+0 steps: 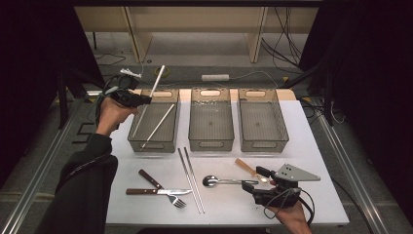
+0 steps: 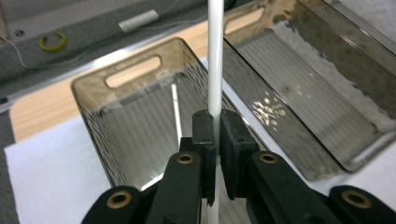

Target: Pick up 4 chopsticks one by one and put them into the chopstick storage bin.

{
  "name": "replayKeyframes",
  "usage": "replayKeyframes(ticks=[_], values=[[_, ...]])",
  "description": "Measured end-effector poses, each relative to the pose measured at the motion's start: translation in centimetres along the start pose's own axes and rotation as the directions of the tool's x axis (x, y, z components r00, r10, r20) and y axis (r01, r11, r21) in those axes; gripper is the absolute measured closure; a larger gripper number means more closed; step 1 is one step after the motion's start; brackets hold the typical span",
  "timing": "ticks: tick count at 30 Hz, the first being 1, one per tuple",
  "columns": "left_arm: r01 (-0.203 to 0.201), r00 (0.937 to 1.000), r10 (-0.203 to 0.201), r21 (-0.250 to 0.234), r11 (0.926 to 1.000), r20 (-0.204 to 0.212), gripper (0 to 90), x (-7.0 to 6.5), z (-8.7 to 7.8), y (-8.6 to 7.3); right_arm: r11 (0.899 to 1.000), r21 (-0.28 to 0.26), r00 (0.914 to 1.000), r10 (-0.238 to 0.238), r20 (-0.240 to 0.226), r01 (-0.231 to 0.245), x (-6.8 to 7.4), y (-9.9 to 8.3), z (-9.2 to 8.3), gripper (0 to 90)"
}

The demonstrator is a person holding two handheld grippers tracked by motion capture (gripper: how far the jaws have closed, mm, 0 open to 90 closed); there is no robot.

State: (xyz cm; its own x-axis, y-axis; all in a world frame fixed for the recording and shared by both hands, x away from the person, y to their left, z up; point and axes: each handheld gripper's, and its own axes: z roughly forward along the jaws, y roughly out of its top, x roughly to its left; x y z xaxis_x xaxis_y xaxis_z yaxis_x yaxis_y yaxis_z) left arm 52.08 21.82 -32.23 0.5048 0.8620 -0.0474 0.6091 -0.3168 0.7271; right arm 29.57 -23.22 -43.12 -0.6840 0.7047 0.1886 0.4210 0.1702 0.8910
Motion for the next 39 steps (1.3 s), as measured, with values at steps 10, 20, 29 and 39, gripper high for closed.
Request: replayKeyframes(ticks=[10, 20, 29, 39], values=[[0.033, 0.9986, -0.034, -0.029, 0.9990, -0.041, 84.6, 0.7, 1.7, -1.3, 1.000, 0.000, 1.0000, 0.001, -0.002, -0.001, 0.0, 0.0, 0.0, 24.9], [0.048, 0.9978, -0.049, -0.024, 0.9986, -0.045, 84.6, 1.0, 3.3, -3.1, 1.000, 0.001, 1.0000, -0.003, -0.004, 0.003, 0.0, 0.0, 0.1, 24.8], [0.055, 0.9976, -0.055, -0.003, 0.9985, -0.042, 84.6, 0.7, 4.6, -4.1, 1.000, 0.001, 1.0000, -0.003, -0.004, 0.003, 0.0, 0.0, 0.1, 24.9], [0.074, 0.9964, -0.074, 0.009, 0.9972, -0.041, 84.5, 0.5, 5.7, -5.0, 1.000, 0.001, 1.0000, -0.003, -0.004, 0.003, 0.1, 0.0, 0.1, 24.9]])
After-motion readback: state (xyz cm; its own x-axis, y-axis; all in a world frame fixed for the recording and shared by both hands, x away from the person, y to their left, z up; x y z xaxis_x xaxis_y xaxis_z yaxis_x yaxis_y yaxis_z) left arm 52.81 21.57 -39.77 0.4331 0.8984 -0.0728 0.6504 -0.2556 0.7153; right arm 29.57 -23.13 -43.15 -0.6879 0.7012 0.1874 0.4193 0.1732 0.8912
